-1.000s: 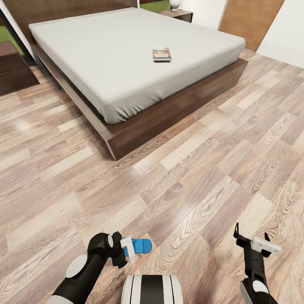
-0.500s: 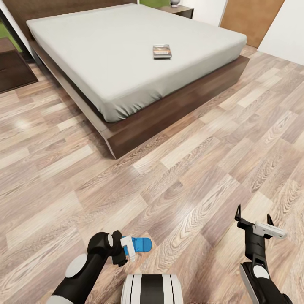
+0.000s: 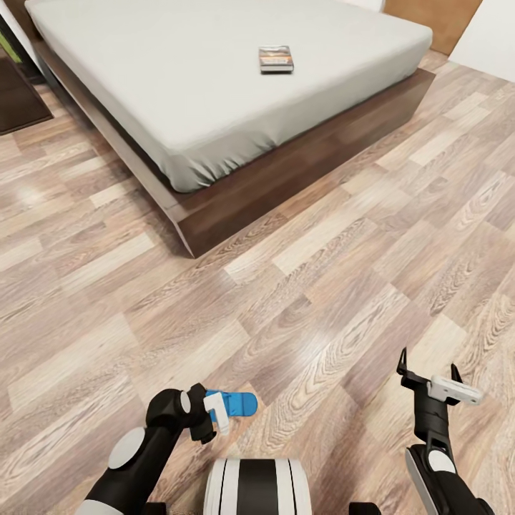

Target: In the bedroom, move the book from the bed onto either nightstand, and place the two sandals side by side next to the bed.

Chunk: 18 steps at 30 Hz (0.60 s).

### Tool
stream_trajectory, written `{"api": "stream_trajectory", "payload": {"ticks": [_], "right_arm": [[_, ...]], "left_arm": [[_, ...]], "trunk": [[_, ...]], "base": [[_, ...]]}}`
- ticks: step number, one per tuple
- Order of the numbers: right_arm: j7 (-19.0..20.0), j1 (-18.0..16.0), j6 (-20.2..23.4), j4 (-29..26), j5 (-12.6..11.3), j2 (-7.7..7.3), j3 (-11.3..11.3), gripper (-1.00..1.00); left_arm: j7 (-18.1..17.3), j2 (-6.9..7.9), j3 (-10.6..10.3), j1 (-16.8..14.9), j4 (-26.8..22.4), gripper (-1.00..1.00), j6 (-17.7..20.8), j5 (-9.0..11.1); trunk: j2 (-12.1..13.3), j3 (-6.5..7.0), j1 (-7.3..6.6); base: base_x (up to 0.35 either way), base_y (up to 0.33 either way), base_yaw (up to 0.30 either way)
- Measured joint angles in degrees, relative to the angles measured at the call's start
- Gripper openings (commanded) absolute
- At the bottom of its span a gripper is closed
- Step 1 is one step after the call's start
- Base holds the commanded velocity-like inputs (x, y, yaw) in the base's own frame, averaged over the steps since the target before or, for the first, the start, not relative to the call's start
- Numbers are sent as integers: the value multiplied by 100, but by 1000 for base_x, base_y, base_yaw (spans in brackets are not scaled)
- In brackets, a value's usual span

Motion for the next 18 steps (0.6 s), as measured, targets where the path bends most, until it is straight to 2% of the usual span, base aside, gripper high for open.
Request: {"api": "stream_trajectory", "payload": {"ticks": [5,18], "right_arm": [[2,0,0,31,0,1,3,100],[2,0,8,47,0,1,4,100]], "left_arm": [[-3,-5,4,0,-173,100,3,0],[-3,2,67,0,-198,100,3,0]], "trunk": [[-7,-111,13],[-24,-399,46]], "base": [[0,0,0],[0,0,0]]}}
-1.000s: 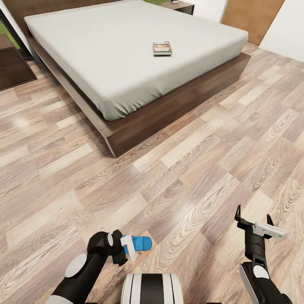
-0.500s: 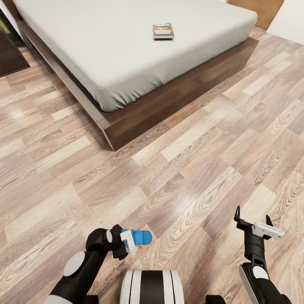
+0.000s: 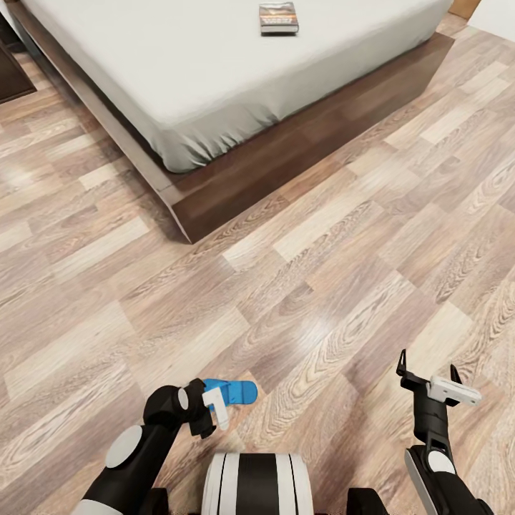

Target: In the bedroom, move the book from the bed onto either nightstand, and place the two sandals side by side next to the bed.

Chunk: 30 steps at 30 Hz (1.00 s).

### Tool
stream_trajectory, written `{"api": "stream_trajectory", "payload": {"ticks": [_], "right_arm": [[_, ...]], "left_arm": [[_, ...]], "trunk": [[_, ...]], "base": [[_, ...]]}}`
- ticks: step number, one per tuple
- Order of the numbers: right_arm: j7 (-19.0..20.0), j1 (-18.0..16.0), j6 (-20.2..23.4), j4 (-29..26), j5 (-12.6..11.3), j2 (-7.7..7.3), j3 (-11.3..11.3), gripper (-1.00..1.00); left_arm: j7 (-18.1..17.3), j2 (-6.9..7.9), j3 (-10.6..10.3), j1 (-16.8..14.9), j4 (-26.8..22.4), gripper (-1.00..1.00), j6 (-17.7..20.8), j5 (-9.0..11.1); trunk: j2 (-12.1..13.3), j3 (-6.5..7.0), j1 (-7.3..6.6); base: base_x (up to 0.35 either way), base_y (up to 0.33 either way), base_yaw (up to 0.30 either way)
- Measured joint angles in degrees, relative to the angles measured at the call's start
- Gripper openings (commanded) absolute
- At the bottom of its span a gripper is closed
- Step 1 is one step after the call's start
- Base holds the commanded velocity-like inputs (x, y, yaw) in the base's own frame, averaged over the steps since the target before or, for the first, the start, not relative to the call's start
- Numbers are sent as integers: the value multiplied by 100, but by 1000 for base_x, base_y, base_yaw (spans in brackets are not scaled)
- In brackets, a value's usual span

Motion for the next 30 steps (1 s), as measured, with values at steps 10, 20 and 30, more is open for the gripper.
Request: {"api": "stream_trajectory", "payload": {"ticks": [10,20,30], "right_arm": [[0,0,1,0,0,0,0,100],[0,0,1,6,0,0,0,100],[0,0,1,119,0,0,0,100]], "left_arm": [[6,0,41,0,-10,100,0,0],[9,16,61,0,-19,100,0,-2],[23,267,73,0,-24,100,-7,0]], "trunk": [[-13,-222,26],[-27,-443,52],[-27,-444,51]], "base": [[0,0,0],[0,0,0],[0,0,0]]}}
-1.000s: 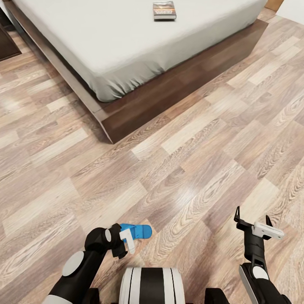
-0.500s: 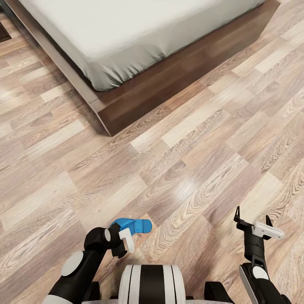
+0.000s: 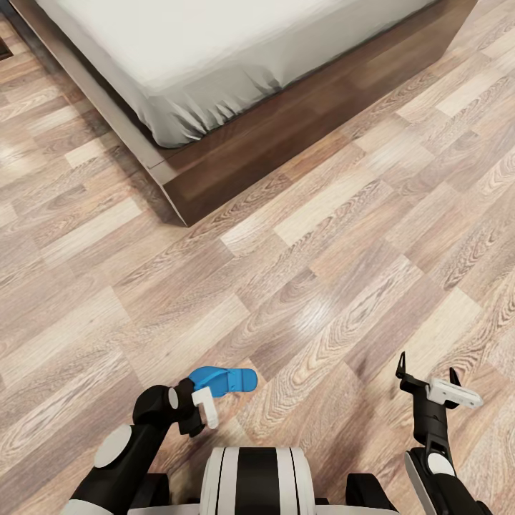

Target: In the bedroom, move the book from the bed onto either nightstand, and place the two sandals side by side next to the bed.

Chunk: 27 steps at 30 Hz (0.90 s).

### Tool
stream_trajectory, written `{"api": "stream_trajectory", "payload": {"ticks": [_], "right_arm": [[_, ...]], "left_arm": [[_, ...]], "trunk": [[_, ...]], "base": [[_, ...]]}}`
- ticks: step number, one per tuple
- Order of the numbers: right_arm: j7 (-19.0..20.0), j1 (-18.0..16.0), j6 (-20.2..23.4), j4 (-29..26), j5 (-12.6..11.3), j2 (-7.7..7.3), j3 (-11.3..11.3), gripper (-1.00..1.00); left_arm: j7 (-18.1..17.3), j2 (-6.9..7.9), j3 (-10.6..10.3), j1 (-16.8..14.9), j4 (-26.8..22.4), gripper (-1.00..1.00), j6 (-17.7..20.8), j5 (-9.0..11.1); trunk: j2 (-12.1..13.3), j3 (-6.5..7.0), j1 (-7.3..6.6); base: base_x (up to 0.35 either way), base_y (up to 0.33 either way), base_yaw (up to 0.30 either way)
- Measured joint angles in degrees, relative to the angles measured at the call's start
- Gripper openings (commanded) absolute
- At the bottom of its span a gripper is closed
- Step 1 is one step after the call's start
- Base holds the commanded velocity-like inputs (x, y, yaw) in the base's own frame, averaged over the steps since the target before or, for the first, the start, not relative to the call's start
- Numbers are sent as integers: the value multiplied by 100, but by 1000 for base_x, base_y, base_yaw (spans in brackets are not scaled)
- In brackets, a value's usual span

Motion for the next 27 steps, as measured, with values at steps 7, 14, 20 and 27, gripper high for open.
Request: {"api": "stream_trajectory", "payload": {"ticks": [7,14,20,27], "right_arm": [[0,0,-8,4,0,5,6,100],[0,-1,-9,4,0,9,5,100],[0,0,-45,4,0,11,20,100],[0,0,-66,4,0,14,26,100]], "left_arm": [[3,47,-4,0,-204,100,-1,1],[-4,49,-5,0,-232,100,-1,1],[-5,49,-5,0,-233,100,-1,1],[-5,49,-5,0,-233,100,-1,1]], "trunk": [[0,0,0],[0,0,-1],[0,0,0],[0,0,0]], "base": [[0,0,0],[93,0,0],[27,0,0],[1,0,0]]}}
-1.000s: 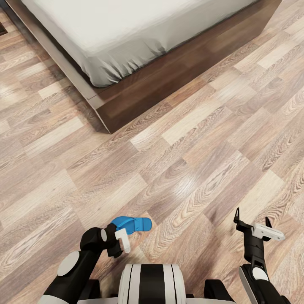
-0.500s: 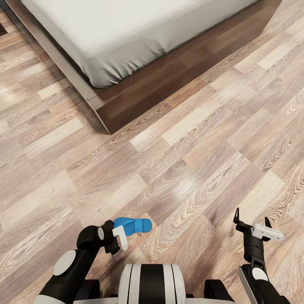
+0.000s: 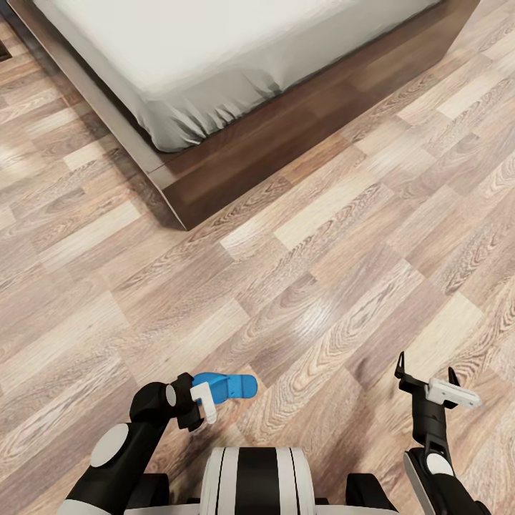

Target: In the bedroom, move the book from the bed onto either nightstand, and place the two sandals side by side next to the bed.

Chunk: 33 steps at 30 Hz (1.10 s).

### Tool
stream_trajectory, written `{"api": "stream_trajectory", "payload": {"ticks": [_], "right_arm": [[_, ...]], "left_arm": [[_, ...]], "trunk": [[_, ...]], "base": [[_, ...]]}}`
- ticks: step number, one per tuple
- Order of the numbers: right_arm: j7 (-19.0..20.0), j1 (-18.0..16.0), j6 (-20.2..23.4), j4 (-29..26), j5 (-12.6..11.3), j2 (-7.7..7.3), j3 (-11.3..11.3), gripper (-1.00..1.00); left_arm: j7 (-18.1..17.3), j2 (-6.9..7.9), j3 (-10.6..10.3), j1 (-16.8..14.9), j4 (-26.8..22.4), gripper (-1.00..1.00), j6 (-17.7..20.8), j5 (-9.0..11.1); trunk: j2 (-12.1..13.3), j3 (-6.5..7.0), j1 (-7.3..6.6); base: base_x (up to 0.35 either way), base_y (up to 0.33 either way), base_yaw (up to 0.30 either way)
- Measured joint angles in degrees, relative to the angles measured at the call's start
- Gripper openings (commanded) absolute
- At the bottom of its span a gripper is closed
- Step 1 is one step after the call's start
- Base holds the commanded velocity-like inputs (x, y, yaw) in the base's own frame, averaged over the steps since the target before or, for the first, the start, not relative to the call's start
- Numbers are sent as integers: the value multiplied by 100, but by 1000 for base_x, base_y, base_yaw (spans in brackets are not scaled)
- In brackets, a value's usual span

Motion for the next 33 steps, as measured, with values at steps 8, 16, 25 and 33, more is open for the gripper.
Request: {"api": "stream_trajectory", "payload": {"ticks": [8,16,25,33], "right_arm": [[0,0,-13,0,4,-1,0,100],[1,1,-13,0,16,-6,8,100],[3,0,-14,0,16,3,9,100],[3,0,-14,0,16,4,9,100]], "left_arm": [[0,0,0,0,0,100,0,0],[-1,-1,-1,-1,1,100,0,-1],[0,0,0,0,0,100,0,0],[0,0,0,0,0,100,0,0]], "trunk": [[0,0,0],[0,18,0],[0,34,0],[0,34,0]], "base": [[0,0,0],[0,0,-155],[0,0,-122],[0,0,-4]]}}
